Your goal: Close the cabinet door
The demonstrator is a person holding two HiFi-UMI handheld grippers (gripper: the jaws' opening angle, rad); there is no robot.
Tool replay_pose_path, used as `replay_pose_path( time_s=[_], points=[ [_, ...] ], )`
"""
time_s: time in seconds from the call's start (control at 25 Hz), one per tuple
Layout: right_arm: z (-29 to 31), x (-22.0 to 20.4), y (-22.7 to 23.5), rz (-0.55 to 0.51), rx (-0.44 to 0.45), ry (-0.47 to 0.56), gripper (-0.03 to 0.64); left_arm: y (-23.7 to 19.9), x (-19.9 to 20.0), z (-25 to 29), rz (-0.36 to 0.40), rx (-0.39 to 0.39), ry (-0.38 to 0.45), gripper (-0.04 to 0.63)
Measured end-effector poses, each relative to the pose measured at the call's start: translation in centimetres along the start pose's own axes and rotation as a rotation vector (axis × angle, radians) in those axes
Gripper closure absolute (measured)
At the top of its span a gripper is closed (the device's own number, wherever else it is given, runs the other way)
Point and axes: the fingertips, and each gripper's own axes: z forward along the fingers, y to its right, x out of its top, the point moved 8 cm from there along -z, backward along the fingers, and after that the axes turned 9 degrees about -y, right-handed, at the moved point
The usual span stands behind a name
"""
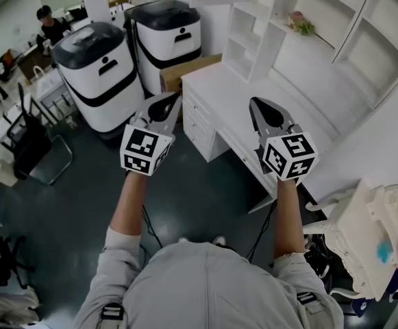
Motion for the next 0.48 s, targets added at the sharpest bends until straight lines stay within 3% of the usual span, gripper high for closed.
replay_pose_path(
  time_s=[0.48],
  points=[
    [3.9, -0.5, -1.1, 0.029, -0.023, 0.009, 0.617, -3.2, -2.7, 1.5, -0.001, -0.030, -0.020, 0.578]
  ],
)
